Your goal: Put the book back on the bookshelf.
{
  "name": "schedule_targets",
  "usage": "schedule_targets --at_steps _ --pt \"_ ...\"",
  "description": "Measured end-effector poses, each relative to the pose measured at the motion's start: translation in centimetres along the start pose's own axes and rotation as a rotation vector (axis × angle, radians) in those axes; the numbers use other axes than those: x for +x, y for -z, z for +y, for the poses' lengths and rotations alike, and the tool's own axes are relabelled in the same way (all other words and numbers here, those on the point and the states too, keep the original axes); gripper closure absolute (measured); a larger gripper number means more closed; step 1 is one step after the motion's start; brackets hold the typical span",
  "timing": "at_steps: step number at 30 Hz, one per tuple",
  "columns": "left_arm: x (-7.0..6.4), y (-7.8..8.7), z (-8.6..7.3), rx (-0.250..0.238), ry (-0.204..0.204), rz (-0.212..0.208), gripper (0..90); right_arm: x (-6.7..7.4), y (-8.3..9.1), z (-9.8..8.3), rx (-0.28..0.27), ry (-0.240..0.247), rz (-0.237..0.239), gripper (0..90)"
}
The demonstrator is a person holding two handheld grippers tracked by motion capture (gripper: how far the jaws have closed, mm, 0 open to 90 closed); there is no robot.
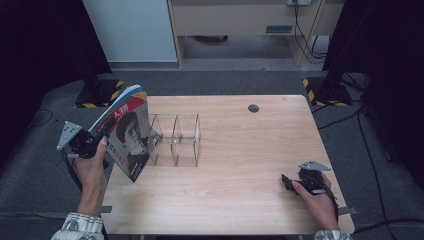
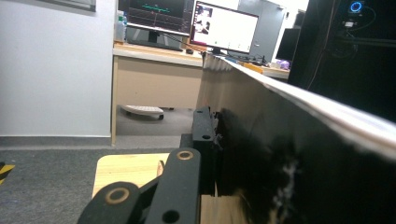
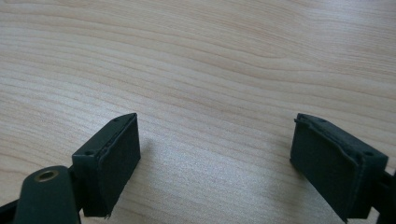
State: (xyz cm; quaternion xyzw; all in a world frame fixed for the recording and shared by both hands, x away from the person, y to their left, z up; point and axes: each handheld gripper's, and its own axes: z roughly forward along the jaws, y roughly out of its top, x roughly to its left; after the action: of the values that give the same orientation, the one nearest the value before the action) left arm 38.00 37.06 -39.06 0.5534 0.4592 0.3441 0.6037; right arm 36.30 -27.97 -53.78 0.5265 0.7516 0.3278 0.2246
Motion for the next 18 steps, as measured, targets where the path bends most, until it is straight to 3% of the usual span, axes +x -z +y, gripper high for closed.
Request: schedule_targets --at_steps 18 --pt "0.54 0.09 -0.09 0.003 0.023 0.006 80.1 0.03 0.0 0.0 0.001 -0.003 0.0 15.9"
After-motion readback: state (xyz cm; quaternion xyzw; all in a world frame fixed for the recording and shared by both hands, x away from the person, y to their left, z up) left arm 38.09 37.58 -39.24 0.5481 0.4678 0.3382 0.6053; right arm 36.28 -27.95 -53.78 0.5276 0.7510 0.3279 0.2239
